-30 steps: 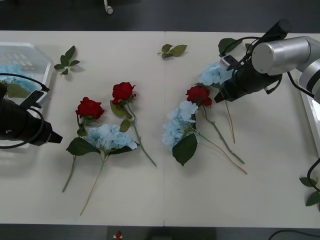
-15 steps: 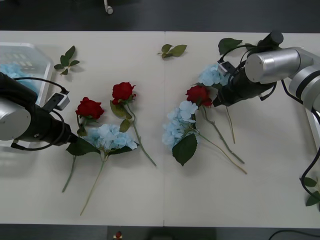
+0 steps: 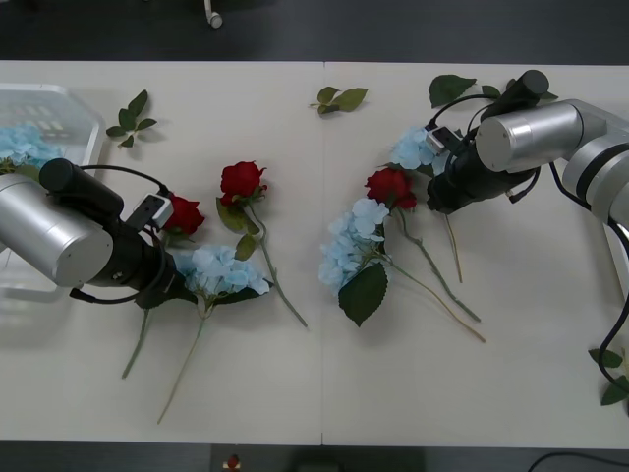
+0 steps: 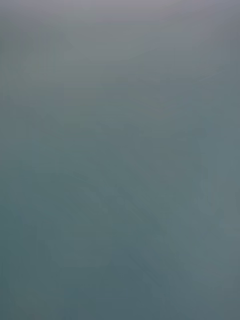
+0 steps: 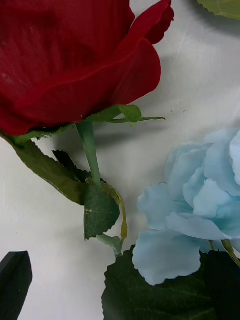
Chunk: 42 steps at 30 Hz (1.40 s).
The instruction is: Put the red flowers into the right box and the blue flowers into the left box
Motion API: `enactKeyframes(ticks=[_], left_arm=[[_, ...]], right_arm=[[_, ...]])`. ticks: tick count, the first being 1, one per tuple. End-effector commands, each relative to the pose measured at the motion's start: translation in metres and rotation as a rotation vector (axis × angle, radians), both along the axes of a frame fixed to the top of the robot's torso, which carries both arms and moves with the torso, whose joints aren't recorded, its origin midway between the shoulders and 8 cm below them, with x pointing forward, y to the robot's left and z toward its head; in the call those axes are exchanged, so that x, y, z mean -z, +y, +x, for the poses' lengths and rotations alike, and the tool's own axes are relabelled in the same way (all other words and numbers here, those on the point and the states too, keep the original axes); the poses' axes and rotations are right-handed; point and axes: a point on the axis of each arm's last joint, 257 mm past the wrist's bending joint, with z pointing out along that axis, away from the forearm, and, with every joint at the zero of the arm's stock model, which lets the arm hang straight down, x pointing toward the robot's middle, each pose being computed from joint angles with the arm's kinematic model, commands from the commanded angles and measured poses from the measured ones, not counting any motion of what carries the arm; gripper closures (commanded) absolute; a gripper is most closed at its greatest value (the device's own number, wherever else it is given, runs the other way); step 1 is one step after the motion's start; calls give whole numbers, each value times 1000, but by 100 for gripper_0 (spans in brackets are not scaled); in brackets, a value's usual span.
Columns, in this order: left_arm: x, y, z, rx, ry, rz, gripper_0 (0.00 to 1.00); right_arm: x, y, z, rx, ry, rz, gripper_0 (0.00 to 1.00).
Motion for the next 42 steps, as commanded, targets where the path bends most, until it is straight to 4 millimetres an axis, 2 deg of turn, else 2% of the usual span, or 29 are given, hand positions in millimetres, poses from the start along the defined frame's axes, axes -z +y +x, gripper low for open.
enactKeyframes(ticks=[1, 4, 8, 14, 18, 25, 30, 31, 32, 33, 34, 35, 38, 42], left_arm=[[-11, 2, 15, -41, -35, -1, 0], [-7, 4, 18, -56, -26, -3, 0], [-1, 4, 19, -69, -12, -8, 0], [3, 4, 20, -83, -8, -10, 0], [4, 4, 21, -86, -7, -8, 0], [10, 3, 21, -84, -15, 13, 2], [10, 4, 22, -91, -17, 15, 59], [10, 3, 22, -89, -18, 15, 64], [10, 5, 21, -90, -16, 16, 78], [10, 3, 22, -90, -18, 15, 84], [11, 4, 21, -89, -15, 17, 94], [10, 4, 21, -88, -17, 17, 100], [12, 3, 21, -87, -15, 17, 100], [14, 2, 20, -85, -19, 17, 100]], right_arm=[[-15, 16, 12, -20, -32, 9, 75], [-14, 16, 14, -19, -37, 9, 80], [-16, 16, 15, -23, -40, 8, 81], [-28, 4, 17, -20, -49, 22, 87], [-53, -11, 17, 0, -50, 87, 93], [-116, -51, 2, 30, -34, 262, 100], [-169, -69, -12, -21, -57, 404, 100], [-174, -70, -14, -28, -62, 420, 100], [-191, -73, -16, -50, -84, 460, 100], [-197, -73, -18, -60, -90, 474, 100], [-210, -74, -20, -83, -114, 505, 100], [-219, -73, -22, -98, -128, 534, 100], [-246, -68, -27, -152, -183, 643, 100], [-265, -59, -36, -244, -230, 708, 100]])
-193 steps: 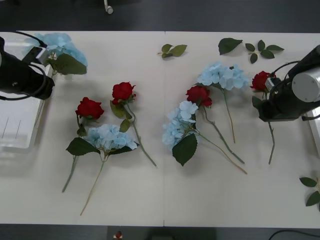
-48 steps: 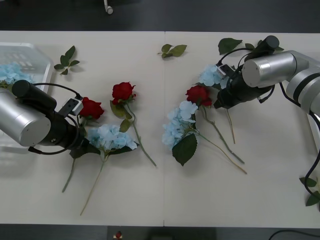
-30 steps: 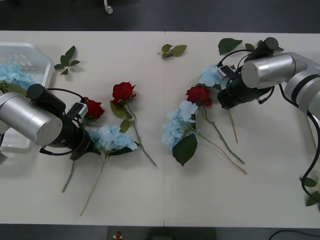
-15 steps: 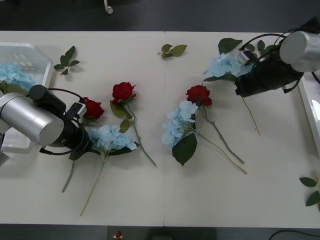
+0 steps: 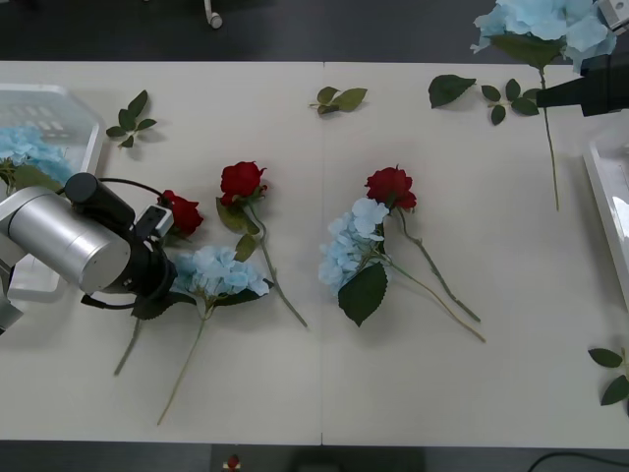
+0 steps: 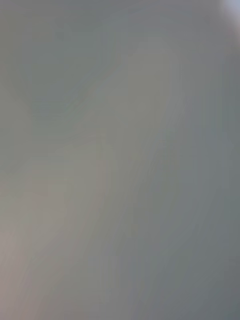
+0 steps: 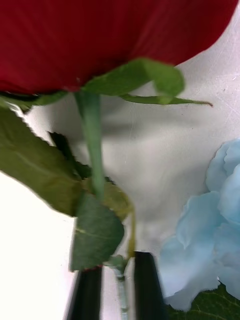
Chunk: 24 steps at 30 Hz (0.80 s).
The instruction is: Put the red flowers into the right box and the blue flowers into the left box
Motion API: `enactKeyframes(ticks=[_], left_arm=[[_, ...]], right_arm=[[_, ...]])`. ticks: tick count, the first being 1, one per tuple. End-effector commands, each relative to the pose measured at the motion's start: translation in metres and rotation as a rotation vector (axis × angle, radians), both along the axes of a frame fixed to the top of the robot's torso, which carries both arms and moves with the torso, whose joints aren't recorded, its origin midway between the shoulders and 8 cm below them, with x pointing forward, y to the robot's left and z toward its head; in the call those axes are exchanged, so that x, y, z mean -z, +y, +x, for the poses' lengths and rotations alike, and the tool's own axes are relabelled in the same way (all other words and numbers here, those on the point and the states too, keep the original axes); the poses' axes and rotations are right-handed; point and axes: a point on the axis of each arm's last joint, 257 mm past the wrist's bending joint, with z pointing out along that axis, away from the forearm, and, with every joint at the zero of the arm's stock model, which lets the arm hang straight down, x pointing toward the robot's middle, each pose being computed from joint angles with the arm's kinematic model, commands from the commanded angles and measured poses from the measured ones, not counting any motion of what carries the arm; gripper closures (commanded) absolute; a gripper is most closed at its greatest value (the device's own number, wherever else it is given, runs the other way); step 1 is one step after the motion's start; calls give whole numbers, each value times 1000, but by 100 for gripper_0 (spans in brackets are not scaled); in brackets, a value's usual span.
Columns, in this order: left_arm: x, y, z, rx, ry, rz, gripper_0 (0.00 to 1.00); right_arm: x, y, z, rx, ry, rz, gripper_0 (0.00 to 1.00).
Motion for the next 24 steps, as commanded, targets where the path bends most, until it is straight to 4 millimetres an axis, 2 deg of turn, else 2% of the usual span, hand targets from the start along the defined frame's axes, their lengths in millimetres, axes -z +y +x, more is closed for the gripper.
enactKeyframes(ticks=[1, 7, 10, 13, 19, 22, 24], left_arm=[[-16, -10, 17, -25, -50, -23, 100], [-21, -8, 22, -31, -70, -26, 100], [-37, -6, 31, -37, -105, -39, 100], [-63, -2, 37, -54, -133, -54, 100], [-111, -6, 33, -32, -168, -149, 100], [-126, -14, 31, 8, -178, -213, 100], [-138, -23, 30, 48, -183, -274, 100]], right_arm=[[-39, 9, -4, -77, -107, 57, 100], [-59, 52, -23, -230, -169, 148, 100], [-62, 78, -38, -299, -183, 201, 100], [-54, 96, -54, -338, -176, 246, 100], [-47, 104, -63, -342, -187, 272, 100], [-45, 102, -61, -333, -184, 270, 100], [-35, 95, -56, -319, -181, 231, 100]])
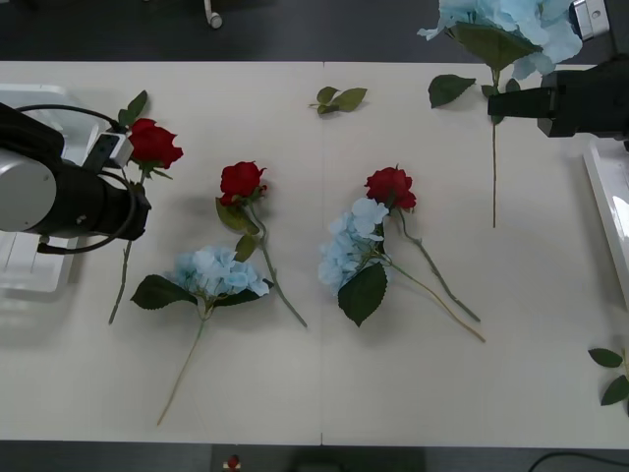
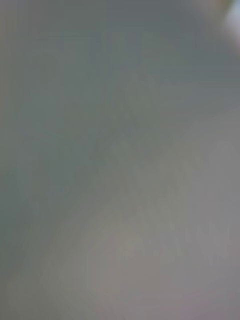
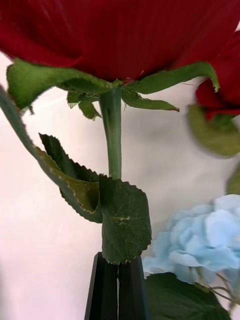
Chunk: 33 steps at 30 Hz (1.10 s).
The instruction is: Put the red flowers into the right box and the blue flowers into the left box
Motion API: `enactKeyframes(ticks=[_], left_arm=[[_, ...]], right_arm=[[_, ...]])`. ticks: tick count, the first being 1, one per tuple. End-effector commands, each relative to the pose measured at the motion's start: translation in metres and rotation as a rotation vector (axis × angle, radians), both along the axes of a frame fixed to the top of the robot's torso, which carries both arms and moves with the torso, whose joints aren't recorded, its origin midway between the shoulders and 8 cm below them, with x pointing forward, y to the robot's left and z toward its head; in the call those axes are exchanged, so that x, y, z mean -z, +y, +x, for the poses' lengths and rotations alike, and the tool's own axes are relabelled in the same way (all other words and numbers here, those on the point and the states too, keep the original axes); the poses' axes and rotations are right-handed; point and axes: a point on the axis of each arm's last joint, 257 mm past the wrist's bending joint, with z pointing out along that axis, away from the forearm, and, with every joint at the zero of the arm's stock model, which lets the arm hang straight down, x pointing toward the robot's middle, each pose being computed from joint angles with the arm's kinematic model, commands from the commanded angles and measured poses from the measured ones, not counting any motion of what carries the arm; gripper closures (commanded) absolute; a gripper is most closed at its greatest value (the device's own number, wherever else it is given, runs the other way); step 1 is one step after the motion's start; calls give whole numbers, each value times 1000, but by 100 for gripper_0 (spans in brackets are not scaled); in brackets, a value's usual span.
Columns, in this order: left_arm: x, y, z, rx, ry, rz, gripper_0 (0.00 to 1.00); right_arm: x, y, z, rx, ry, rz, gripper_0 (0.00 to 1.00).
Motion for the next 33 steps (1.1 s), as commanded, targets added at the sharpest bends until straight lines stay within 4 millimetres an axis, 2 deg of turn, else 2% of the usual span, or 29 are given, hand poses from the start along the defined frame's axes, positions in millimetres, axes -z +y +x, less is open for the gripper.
enactKeyframes(ticks=[1, 5, 11, 14, 20, 22, 25, 28, 31, 32, 33], left_arm=[[-23, -24, -4, 135, -40, -67, 100], [-44, -41, -9, 195, -55, -176, 100], [-96, -77, -23, 282, -78, -419, 100], [-118, -91, -29, 315, -85, -501, 100], [-157, -123, -43, 402, -94, -649, 100], [-172, -136, -47, 435, -102, -705, 100], [-183, -145, -50, 457, -103, -749, 100], [-208, -171, -54, 511, -126, -844, 100], [-221, -188, -56, 540, -137, -895, 100], [-226, -194, -57, 552, -144, -914, 100], [-230, -200, -58, 563, -146, -928, 100]], right_arm=[[0, -5, 10, 12, -54, -59, 100], [26, -24, 18, 52, -30, -143, 100], [75, -65, 28, 136, 31, -283, 100], [94, -78, 32, 173, 52, -328, 100], [135, -98, 42, 264, 101, -390, 100], [156, -107, 45, 300, 119, -421, 100], [167, -108, 47, 316, 127, -432, 100], [195, -118, 50, 346, 123, -512, 100], [206, -123, 52, 348, 108, -559, 100], [209, -124, 52, 346, 105, -573, 96], [210, -125, 53, 346, 100, -583, 88]])
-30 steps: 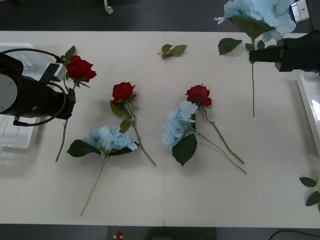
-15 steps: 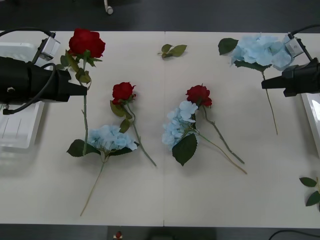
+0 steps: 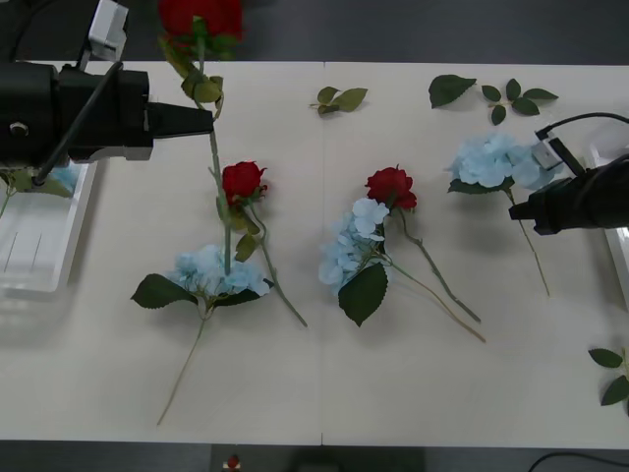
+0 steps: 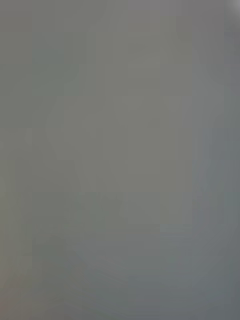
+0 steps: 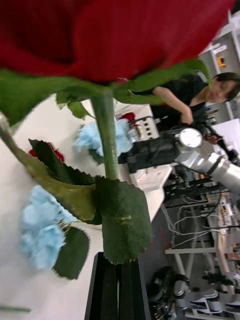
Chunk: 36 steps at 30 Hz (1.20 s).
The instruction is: Put the red flowers into the right box and the blue flowers into the left box
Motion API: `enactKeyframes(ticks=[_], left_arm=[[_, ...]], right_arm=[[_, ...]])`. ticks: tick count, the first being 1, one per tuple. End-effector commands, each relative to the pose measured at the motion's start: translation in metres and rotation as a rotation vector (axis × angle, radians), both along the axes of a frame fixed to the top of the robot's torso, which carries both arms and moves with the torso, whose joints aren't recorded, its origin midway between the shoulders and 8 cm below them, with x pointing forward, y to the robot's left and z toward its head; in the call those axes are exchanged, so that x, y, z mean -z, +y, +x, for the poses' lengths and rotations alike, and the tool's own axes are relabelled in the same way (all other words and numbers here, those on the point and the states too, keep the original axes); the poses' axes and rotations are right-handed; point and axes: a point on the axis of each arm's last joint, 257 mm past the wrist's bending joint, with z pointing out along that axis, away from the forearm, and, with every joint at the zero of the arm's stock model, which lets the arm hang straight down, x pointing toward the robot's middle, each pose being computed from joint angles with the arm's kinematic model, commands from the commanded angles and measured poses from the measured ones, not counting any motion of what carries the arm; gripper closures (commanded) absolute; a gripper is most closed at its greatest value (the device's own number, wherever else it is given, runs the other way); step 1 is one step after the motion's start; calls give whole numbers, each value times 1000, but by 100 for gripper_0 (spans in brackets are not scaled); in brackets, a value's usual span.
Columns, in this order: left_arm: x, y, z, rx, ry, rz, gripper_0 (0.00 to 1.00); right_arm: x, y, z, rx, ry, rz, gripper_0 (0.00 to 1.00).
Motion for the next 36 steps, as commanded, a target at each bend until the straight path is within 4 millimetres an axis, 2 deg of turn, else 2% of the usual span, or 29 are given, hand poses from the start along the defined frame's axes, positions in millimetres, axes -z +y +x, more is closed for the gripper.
enactKeyframes(ticks=[1, 2, 3, 7, 9, 14, 18, 24, 28, 36], left_arm=[[-29, -34, -6, 72, -80, -51, 100], [-32, -37, -7, 76, -84, -60, 100], [-36, -44, -8, 89, -90, -77, 100], [-47, -58, -12, 120, -112, -96, 100], [-53, -64, -15, 139, -127, -94, 100], [-66, -83, -26, 198, -150, -113, 100], [-78, -99, -33, 234, -174, -146, 100], [-80, -117, -41, 274, -182, -161, 100], [-79, -122, -41, 278, -212, -158, 100], [-77, -122, -39, 274, -220, -147, 100]], right_arm=[[-17, 2, 16, -2, -43, -20, 74], [-16, 1, 16, -4, -43, -24, 69], [-15, -1, 16, -9, -45, -37, 53], [-14, 2, 13, -87, -80, -82, 18], [-14, 4, 8, -107, -68, -79, 11], [-30, 7, -7, -135, -24, -16, 2], [-46, 7, -19, -143, 2, 51, 2], [-76, 24, -39, -194, 28, 166, 2], [-100, 49, -58, -271, 40, 244, 2], [-150, 112, -101, -454, 64, 429, 2]])
